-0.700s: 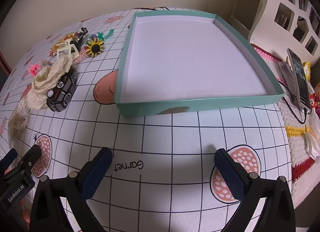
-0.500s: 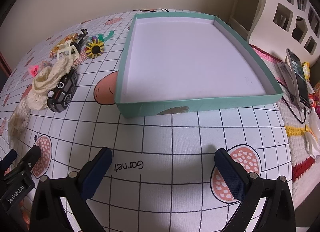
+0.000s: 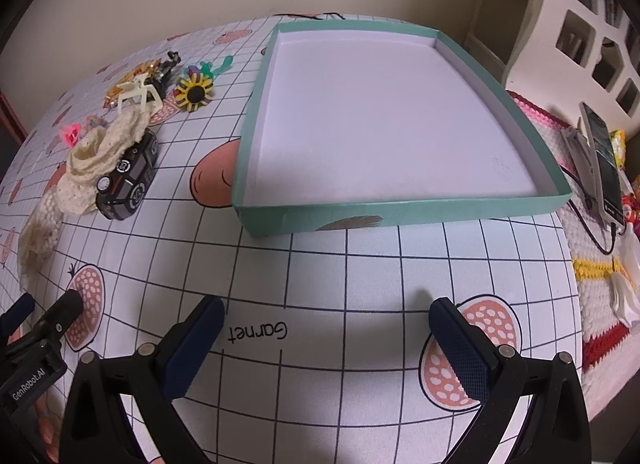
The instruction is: Organize objects
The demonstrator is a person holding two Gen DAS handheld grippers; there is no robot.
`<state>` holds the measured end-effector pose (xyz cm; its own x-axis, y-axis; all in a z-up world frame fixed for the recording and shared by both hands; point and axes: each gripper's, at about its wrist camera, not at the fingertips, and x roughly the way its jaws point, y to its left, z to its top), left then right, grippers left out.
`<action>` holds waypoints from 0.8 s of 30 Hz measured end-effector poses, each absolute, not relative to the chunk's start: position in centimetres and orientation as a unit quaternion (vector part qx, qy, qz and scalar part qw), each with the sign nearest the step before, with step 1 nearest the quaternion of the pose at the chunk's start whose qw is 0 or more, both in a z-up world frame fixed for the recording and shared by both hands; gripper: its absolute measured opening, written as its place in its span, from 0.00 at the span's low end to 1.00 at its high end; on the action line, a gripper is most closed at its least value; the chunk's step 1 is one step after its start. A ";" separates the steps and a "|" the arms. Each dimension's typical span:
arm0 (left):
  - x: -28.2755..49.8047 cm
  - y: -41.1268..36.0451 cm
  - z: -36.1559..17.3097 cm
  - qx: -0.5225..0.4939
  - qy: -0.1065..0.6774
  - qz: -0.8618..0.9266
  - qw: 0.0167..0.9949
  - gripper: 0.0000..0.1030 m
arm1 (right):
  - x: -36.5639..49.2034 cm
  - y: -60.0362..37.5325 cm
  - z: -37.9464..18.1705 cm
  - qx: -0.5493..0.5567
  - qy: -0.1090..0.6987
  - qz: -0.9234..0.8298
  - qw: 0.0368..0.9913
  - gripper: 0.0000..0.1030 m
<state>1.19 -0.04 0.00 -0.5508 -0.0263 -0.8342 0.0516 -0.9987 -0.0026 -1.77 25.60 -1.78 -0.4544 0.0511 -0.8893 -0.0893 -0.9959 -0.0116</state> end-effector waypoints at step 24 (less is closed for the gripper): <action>-5.5 -6.5 4.3 0.569 0.142 -0.808 0.063 1.00 | -7.5 18.1 6.0 -0.487 0.014 0.873 -0.019 1.00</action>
